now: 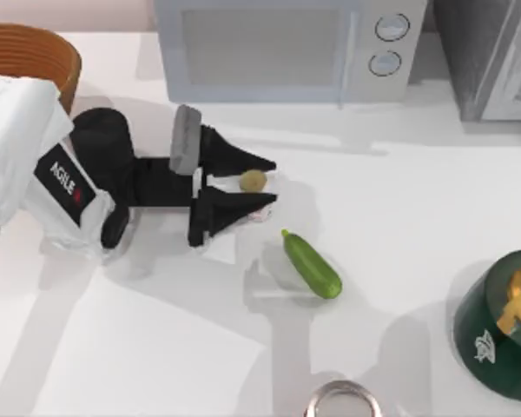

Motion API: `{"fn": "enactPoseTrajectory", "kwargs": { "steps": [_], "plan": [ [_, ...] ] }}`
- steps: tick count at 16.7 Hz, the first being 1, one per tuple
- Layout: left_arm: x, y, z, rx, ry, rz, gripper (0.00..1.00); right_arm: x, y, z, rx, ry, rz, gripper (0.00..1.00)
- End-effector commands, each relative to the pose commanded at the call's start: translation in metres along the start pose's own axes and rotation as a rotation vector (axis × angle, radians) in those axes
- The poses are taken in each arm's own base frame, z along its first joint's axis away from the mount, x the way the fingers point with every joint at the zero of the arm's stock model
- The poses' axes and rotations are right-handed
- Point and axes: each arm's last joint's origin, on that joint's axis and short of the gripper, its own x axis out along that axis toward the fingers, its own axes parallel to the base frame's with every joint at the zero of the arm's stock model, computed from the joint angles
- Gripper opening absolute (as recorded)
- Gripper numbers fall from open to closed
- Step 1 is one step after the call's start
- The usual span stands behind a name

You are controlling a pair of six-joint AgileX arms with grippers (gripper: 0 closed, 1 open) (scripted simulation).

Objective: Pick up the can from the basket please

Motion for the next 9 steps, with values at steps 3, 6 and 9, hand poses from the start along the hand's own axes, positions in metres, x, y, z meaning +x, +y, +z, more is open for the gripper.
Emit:
{"fn": "enactPoseTrajectory", "kwargs": {
  "steps": [3,6,9],
  "plan": [
    [0.0000,0.0000,0.0000,0.000,0.000,0.000,0.98,0.0000,0.0000,0.0000,0.000,0.000,0.000,1.00],
    [0.0000,0.0000,0.0000,0.000,0.000,0.000,1.00,0.0000,0.0000,0.0000,0.000,0.000,0.000,1.00],
    [0.0000,0.0000,0.0000,0.000,0.000,0.000,1.00,0.0000,0.0000,0.0000,0.000,0.000,0.000,1.00]
  ]
}}
